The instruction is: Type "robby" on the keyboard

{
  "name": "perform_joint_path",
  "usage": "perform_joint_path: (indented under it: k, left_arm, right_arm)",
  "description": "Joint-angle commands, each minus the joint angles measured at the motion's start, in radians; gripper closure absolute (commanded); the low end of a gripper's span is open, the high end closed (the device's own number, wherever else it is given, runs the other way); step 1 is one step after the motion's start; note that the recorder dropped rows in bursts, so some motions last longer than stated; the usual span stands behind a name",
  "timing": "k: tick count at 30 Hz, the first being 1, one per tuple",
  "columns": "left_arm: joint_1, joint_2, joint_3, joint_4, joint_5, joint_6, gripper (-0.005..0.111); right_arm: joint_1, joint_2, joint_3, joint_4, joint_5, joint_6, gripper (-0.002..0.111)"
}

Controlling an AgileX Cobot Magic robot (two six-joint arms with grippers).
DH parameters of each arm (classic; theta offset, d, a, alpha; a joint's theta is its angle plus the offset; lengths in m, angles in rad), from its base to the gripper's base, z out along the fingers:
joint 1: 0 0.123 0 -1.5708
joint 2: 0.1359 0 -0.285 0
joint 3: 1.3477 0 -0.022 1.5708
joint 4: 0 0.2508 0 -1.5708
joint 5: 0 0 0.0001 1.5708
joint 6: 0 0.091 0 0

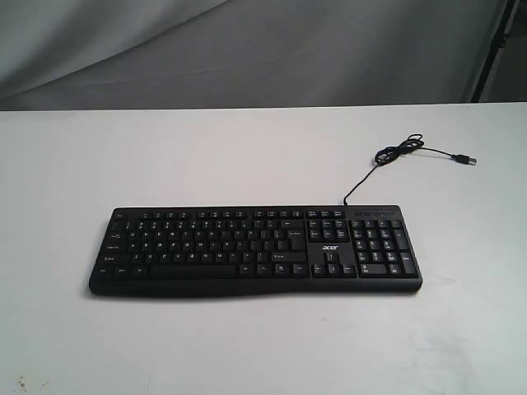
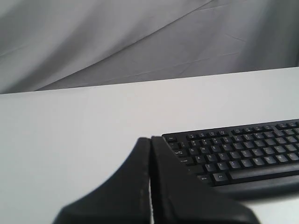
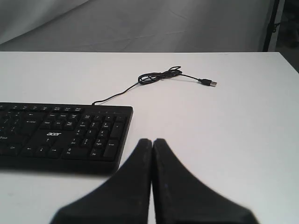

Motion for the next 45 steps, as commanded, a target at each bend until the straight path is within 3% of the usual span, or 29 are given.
perform_joint_path:
  k: [1, 17, 28, 39, 45]
  left_arm:
    - [-0.006, -0.003, 0.004, 0.005, -0.005, -0.003, 0.107]
    - [-0.006, -0.003, 0.004, 0.005, -0.005, -0.003, 0.107]
    - [-0.006, -0.003, 0.004, 0.005, -0.005, -0.003, 0.107]
    - [-0.006, -0.003, 0.004, 0.005, -0.005, -0.003, 0.107]
    - [-0.006, -0.003, 0.004, 0.005, -0.005, -0.003, 0.107]
  right_arm:
    - [-0.008, -0.006, 0.003, -0.008, 0.003, 0.002, 0.108]
    - [-0.008, -0.006, 0.003, -0.027, -0.031, 0.000, 0.108]
    - [-0.008, -0.006, 0.003, -0.006, -0.552, 0.002, 0.108]
    - [-0.008, -0.006, 0.003, -0.006, -0.795, 0.011, 0.108]
    - [-0.006, -0.006, 0.003, -0.030, -0.953, 0.520, 0.108]
